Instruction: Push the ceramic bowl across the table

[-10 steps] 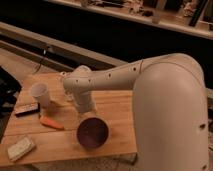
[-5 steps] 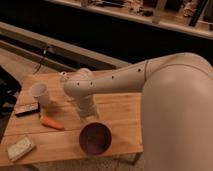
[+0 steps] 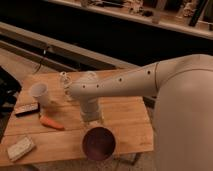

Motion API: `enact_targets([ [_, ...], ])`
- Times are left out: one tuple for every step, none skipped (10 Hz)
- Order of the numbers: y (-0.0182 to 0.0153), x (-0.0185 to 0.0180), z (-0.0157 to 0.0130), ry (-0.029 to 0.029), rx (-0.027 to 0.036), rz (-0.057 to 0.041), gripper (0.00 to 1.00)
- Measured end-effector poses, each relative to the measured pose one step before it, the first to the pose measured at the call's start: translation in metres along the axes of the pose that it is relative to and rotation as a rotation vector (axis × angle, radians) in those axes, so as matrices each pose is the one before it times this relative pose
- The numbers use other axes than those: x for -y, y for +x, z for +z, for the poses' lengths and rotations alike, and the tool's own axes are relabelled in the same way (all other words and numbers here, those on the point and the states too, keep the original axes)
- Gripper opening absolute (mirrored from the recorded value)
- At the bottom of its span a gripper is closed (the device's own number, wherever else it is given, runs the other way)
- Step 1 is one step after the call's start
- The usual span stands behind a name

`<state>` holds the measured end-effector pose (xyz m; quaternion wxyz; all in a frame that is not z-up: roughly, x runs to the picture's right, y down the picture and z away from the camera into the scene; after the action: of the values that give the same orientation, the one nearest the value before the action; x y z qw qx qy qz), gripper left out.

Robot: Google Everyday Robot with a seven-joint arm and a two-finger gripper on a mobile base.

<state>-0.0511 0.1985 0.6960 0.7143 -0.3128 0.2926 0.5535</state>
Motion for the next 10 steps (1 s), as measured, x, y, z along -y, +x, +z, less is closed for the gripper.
enact_targets([
  [0.00925,0.00174,0.00053,0.00093,-0.01314,0.00182,0.65],
  [0.01073,0.00306,0.00078,0.0031,-0.01735,0.00327,0.65],
  [0.00637,0.00176,-0.00013,0.0022,-0.0102,0.0016,0.65],
  [0.01195,0.00187,0.00014,0.00211,-0.02114,-0.00089,0.65],
  [0.00864,-0.00041,0.00036,0.00069,-0.01884,-0.01024,0.65],
  [0.00685,-0.00131,0.00002,0.00033,-0.01533,-0.00991,0.65],
  [0.01376,-0.00014,0.00055,0.00386,-0.02995,-0.01469,0.65],
  [0.00497,0.00028,-0.00029,0.00186,-0.00839,-0.00407,0.65],
  [0.00306,0.00156,-0.00066,0.00302,-0.00015,-0.00114,0.65],
  [-0.00243,0.00084,-0.00329,0.00514,0.02654,-0.00558,0.65],
])
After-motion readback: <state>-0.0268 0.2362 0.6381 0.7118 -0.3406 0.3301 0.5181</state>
